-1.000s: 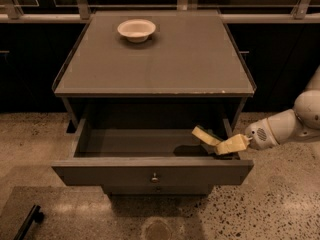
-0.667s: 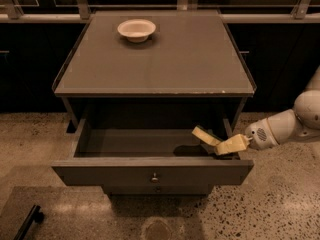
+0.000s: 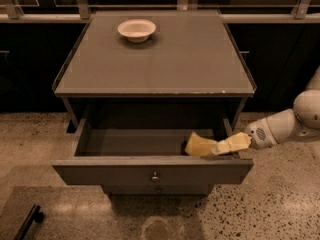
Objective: Place sponge into top drawer
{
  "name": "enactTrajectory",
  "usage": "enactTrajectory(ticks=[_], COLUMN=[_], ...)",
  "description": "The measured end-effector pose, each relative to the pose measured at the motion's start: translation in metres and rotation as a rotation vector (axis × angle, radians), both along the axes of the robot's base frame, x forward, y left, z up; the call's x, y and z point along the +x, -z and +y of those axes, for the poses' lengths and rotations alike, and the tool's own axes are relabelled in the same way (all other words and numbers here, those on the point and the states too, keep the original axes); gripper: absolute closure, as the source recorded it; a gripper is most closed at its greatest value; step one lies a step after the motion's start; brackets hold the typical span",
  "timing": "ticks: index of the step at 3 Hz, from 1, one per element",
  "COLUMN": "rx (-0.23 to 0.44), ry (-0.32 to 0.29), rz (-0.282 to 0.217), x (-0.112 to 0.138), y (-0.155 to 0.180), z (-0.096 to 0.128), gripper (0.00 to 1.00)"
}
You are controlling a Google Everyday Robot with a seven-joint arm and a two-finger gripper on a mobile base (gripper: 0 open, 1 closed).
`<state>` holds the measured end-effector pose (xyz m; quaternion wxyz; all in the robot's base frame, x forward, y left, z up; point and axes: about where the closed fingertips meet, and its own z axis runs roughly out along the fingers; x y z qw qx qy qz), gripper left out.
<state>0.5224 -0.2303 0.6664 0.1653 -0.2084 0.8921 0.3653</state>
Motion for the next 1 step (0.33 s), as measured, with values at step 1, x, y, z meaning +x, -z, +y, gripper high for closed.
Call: enactTrajectory(ticks=[1], rx=[0.0], ry=[0.0], rz=[0.0], x=[0.0], y=[0.0], z=[0.0], gripper=[0.0])
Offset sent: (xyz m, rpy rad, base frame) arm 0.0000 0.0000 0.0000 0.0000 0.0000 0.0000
